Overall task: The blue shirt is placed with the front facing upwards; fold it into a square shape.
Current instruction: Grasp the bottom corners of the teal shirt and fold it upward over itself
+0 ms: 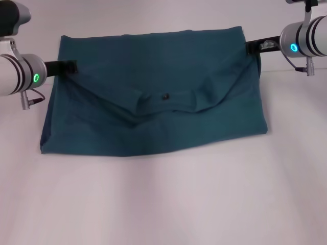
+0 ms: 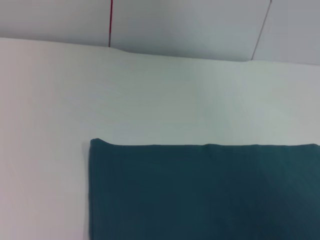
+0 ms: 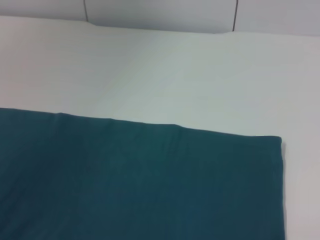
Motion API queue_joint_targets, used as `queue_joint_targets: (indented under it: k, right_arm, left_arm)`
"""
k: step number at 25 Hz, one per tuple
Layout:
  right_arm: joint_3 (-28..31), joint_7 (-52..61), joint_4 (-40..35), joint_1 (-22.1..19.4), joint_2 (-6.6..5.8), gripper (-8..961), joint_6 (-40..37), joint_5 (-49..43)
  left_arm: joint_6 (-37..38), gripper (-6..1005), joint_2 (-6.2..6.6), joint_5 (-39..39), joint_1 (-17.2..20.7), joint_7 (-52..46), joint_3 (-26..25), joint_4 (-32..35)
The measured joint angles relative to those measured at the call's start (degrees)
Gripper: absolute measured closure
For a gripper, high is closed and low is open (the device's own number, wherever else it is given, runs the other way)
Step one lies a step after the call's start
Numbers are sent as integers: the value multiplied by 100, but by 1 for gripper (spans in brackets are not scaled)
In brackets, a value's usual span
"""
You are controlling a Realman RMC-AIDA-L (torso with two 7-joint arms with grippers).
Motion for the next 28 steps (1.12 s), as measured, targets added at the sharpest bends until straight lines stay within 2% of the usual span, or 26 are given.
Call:
queue_joint_targets:
  k: [4,7,9,13,28]
  right_arm:
    - [-66,-20,116,20,3,953,99,-57]
    - [-244,-55,295,29,54,953,225,-124]
    - [-380,-54,387,23,121,953,360,-244]
    - [-462,-13,440,-23,279,953,605,-649]
    - [-582,-53,413,-18,373,935,690,-747]
  left_arm:
    - [-37,917,-21,0,-24,91,27,-33]
    - [-91,908,-116,0,-35,354,36,-54]
    - [-174,902,-208,-1,-29,585,39,-70]
    - [-385,891,-312,-1,-26,897,40,-197]
    - [-473,847,-373,-1,16,1004,47,-263]
